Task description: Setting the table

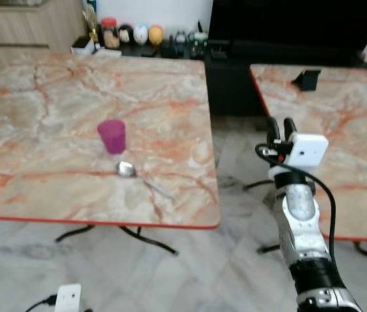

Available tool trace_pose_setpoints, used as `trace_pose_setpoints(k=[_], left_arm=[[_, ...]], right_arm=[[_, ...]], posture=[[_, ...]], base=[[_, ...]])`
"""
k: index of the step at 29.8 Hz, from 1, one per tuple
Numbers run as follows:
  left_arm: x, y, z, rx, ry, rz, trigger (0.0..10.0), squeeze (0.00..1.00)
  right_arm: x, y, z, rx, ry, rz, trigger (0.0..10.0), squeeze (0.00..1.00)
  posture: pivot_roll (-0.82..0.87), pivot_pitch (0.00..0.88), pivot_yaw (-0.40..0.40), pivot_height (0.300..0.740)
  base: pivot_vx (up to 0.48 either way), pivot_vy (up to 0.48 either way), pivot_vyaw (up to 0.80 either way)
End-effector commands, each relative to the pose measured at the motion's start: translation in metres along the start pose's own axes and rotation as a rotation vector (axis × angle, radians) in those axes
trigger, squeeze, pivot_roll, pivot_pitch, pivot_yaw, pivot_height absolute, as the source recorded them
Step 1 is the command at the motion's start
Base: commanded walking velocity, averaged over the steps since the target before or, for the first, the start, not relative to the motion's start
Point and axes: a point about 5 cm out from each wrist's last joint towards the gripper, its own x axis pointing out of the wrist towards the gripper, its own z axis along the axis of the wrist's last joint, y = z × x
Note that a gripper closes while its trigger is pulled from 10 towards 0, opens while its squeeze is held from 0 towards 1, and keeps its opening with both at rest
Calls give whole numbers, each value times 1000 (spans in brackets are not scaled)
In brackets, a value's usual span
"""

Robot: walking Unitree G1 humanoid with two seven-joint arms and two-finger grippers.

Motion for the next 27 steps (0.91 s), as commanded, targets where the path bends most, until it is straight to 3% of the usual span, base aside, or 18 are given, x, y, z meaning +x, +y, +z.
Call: trace_pose_setpoints(k=[1, 27], left_arm=[[-1, 4, -2, 18, 11, 3, 10000, 0], [-1, 4, -2, 25, 11, 1, 10000, 0]], right_arm=[[4, 4, 6, 6, -29, 10, 10000, 0], [7, 14, 5, 23, -27, 46, 10000, 0]], posture=[[-33, 0, -25, 740], [-27, 0, -30, 740]], base=[[0, 315, 0], [0, 314, 0]])
